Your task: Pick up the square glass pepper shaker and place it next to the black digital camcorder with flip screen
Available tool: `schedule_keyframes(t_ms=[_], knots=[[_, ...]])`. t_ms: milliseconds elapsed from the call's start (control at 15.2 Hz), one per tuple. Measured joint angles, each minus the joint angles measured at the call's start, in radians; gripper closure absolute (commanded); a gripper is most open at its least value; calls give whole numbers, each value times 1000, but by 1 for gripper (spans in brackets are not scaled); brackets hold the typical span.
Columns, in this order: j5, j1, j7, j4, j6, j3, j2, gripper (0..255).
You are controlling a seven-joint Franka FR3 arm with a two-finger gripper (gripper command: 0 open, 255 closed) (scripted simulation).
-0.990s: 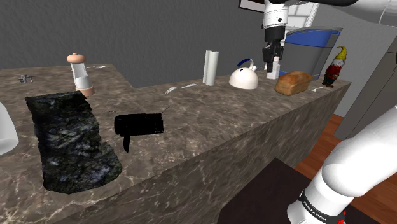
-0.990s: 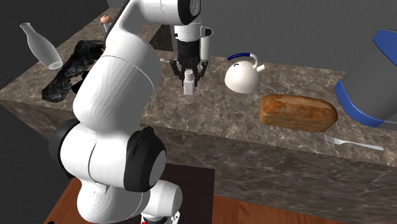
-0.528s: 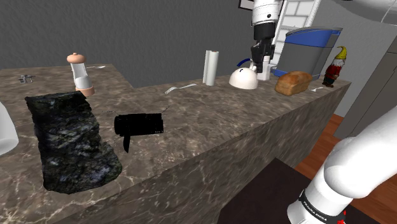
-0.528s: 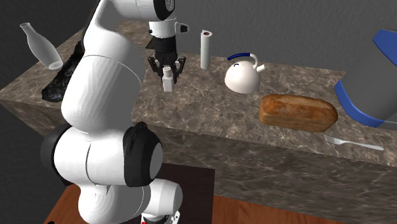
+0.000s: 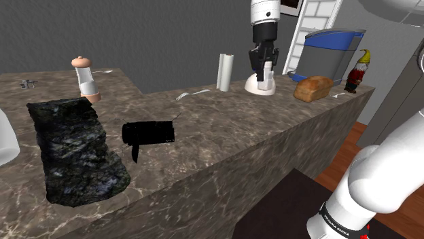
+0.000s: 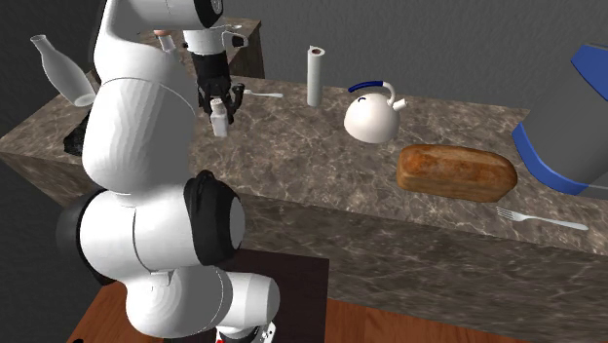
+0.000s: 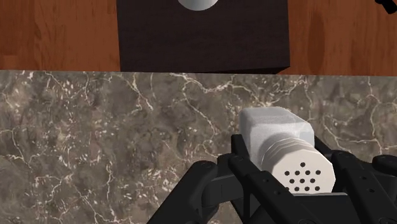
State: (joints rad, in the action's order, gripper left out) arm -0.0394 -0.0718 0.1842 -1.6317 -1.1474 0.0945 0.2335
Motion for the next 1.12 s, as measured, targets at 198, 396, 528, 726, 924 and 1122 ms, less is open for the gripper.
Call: schedule_keyframes(t_ms=[198, 396, 528, 726, 924, 1122], knots=[[-27, -27, 82, 39, 3, 47, -32, 255], [-50, -57, 165, 82, 3, 94, -72, 255], [-62, -79, 226, 120, 1, 128, -108, 255], [-70, -110, 305, 184, -1, 170, -168, 255], [-68, -152, 397, 288, 10, 217, -256, 255], [-60, -198, 482, 384, 24, 256, -334, 255]])
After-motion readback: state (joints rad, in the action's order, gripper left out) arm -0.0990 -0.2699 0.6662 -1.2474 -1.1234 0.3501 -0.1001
